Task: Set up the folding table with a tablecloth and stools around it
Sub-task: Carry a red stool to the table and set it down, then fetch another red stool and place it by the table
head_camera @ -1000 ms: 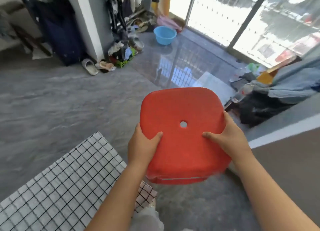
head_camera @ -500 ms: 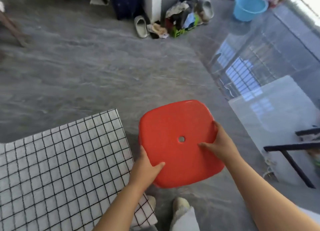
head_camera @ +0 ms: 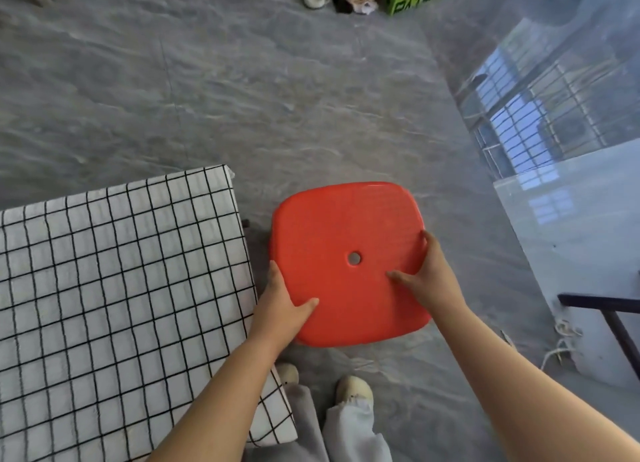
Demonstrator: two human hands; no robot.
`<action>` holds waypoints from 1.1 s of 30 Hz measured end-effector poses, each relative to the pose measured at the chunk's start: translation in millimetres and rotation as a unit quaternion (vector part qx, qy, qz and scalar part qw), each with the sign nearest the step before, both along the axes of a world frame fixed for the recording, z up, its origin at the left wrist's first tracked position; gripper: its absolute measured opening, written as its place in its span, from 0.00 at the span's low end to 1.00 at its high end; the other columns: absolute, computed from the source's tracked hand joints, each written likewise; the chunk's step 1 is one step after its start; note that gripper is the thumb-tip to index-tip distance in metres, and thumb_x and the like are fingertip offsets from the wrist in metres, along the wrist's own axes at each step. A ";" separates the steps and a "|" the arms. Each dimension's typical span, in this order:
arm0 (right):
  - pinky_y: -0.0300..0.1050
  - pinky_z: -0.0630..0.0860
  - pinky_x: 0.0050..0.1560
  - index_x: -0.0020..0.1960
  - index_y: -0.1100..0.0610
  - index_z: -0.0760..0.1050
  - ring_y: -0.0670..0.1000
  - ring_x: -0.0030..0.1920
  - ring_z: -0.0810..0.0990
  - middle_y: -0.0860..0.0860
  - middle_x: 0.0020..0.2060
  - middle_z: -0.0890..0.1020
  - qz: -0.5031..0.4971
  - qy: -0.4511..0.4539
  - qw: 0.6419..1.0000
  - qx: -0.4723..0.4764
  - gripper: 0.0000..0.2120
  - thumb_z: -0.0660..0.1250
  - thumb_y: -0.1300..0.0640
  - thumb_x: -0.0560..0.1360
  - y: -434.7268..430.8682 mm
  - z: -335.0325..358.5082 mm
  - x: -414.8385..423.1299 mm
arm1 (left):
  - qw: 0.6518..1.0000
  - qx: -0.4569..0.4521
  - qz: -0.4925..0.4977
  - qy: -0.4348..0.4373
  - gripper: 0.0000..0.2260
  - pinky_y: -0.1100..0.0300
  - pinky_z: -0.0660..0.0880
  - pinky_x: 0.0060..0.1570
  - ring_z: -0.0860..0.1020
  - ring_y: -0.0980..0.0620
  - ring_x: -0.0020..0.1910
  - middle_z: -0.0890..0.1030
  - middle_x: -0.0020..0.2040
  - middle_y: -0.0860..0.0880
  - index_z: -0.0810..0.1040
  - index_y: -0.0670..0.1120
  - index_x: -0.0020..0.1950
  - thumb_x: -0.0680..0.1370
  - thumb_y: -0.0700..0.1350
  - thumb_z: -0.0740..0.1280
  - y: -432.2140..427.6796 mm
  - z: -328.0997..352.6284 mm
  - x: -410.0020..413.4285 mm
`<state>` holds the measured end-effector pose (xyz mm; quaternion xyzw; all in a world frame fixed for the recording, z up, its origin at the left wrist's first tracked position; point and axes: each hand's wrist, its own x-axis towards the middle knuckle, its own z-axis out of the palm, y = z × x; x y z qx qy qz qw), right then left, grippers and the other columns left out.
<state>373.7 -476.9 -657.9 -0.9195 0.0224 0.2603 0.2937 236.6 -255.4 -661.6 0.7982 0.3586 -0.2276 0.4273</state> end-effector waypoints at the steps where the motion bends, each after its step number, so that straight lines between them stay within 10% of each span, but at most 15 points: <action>1: 0.50 0.66 0.67 0.76 0.58 0.53 0.56 0.71 0.67 0.57 0.72 0.66 0.012 -0.003 1.000 -0.009 0.49 0.79 0.55 0.65 0.4 0.1 -0.8 | 1.000 0.001 0.004 -0.003 0.48 0.50 0.66 0.68 0.64 0.47 0.71 0.59 0.77 0.47 0.38 0.48 0.78 0.72 0.57 0.70 -0.6 -0.6 1.7; 6: 0.53 0.53 0.75 0.77 0.62 0.51 0.60 0.77 0.53 0.62 0.76 0.55 0.115 -0.040 0.988 -0.100 0.44 0.70 0.47 0.73 16.4 36.2 -6.8 | 0.999 0.031 -0.008 0.003 0.45 0.50 0.52 0.74 0.47 0.48 0.77 0.42 0.78 0.45 0.38 0.45 0.77 0.75 0.58 0.66 0.0 33.6 9.0; 17: 0.47 0.57 0.74 0.76 0.56 0.57 0.51 0.75 0.58 0.51 0.75 0.62 0.234 -0.218 0.944 0.083 0.31 0.62 0.46 0.78 115.5 361.1 -38.0 | 0.920 0.365 -0.097 -0.100 0.36 0.47 0.38 0.73 0.31 0.51 0.74 0.32 0.76 0.49 0.35 0.49 0.76 0.75 0.67 0.37 70.6 349.5 -40.4; 33: 0.40 0.50 0.73 0.78 0.52 0.51 0.46 0.77 0.52 0.47 0.77 0.56 0.576 -0.343 0.690 0.274 0.32 0.56 0.41 0.79 318.7 618.1 -425.2 | 0.799 0.555 0.231 -0.002 0.47 0.48 0.47 0.74 0.41 0.50 0.77 0.42 0.78 0.51 0.41 0.54 0.77 0.61 0.71 0.20 140.9 618.4 -498.3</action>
